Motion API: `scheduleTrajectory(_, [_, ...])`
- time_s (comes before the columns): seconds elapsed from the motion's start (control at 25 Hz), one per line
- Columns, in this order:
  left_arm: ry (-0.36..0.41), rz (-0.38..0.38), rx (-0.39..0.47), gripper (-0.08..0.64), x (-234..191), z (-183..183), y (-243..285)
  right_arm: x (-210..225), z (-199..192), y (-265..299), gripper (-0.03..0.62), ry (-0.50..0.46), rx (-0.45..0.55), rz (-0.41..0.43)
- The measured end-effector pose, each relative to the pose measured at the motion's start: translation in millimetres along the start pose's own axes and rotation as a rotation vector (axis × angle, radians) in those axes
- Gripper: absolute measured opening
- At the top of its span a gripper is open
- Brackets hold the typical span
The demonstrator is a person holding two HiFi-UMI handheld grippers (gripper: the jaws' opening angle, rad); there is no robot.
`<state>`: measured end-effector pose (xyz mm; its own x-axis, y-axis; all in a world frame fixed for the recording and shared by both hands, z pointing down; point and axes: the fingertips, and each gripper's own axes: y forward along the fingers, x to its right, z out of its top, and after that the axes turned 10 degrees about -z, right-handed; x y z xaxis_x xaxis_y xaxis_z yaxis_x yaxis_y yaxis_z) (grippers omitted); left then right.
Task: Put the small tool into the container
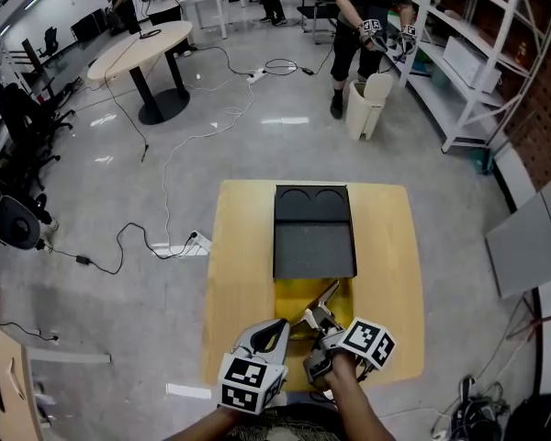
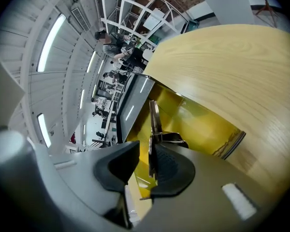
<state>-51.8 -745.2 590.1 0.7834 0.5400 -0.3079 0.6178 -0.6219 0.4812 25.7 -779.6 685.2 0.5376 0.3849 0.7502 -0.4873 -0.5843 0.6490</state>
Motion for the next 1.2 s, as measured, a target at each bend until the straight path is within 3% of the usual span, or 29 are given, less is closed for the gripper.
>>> scheduleTrajectory(0.2, [0.005, -0.005, 0.007, 0.009, 4.5, -1.7, -3.8, -0.7, -4.8, -6.8, 0.185, -0.027, 0.0, -0.014])
scheduleTrajectory(0.44, [0.011, -0.018, 0.011, 0.009, -2.0, -11.4, -30.5, -18.7, -37.8, -9.8, 0.33, -0.106, -0.014, -0.011])
scheduleTrajectory(0.64, [0.014, -0.02, 0.012, 0.009, 22.8, -1.7, -39.2, -22.7, -34.4, -40.2, 0.338, -0.177, -0.004, -0.039])
scheduleTrajectory(0.84, [0.016, -0.025, 0.02, 0.009, 7.6, -10.3, -42.7, -24.7, -49.7, -30.1, 0.376, -0.279, -0.021, -0.065])
scheduleTrajectory(1.2, [0.026, -0.044, 0.035, 0.009, 34.0, -5.1, -57.5, -25.9, -56.0, -65.0, 0.371, -0.275, 0.002, -0.056])
